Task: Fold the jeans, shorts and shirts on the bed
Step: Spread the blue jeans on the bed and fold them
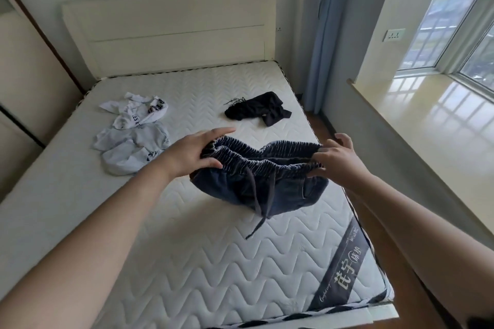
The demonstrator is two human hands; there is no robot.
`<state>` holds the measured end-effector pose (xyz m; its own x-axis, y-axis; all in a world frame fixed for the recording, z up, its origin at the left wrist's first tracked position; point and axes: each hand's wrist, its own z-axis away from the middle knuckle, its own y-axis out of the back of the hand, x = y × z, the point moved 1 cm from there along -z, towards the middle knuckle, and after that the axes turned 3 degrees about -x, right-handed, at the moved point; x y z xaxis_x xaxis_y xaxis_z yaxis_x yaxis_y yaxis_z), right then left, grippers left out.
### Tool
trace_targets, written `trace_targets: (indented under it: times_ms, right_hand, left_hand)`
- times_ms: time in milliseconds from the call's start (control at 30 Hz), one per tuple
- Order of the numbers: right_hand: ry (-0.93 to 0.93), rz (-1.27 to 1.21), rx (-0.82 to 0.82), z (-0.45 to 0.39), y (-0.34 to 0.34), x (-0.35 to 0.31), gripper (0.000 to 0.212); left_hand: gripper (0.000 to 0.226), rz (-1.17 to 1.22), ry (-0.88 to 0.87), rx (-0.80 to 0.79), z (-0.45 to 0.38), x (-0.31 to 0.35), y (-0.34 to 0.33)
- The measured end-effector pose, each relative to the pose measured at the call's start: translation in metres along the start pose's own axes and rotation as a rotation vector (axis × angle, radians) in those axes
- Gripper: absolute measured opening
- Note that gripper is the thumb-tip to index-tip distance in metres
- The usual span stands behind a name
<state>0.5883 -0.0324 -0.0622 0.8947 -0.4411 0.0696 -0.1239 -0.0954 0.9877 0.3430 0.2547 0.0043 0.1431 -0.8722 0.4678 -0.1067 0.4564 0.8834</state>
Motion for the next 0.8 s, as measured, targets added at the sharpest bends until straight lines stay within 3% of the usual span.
trace_targets:
  times_ms: [100,233,367,500,633,733,800]
  right_hand:
    - [0.005,0.018,0.054,0.000,0.014,-0.017,0.039]
    - [-0.082,-0.311,0.058,0.001,0.023,-0.043,0.036]
    - [-0.179,-0.460,0.053,0.001,0.029,-0.070,0.024]
    - [-0.313,-0.677,0.133,-0.002,0.039,-0.086,0.028]
    - [-0.322,-0.989,0.241,-0.012,0.075,-0.098,0.040]
    - [-0.334,-0.891,0.267,-0.023,0.104,-0.093,0.016]
    - [-0.359,-0.884,0.276,-0.031,0.117,-0.086,0.019]
  left_hand:
    - [0.078,-0.011,0.034,-0.017,0.023,-0.022,0.013]
    - [0.033,0.049,0.091,0.157,0.054,-0.045,0.022]
    - [0.030,0.100,0.062,0.300,0.074,-0.060,0.025]
    - [0.028,0.100,0.087,0.370,0.082,-0.069,0.037]
    - [0.022,0.272,0.157,0.459,0.085,-0.064,0.059]
    - [0.017,0.335,0.164,0.490,0.079,-0.055,0.085]
    - [0.022,0.309,0.146,0.509,0.072,-0.044,0.102]
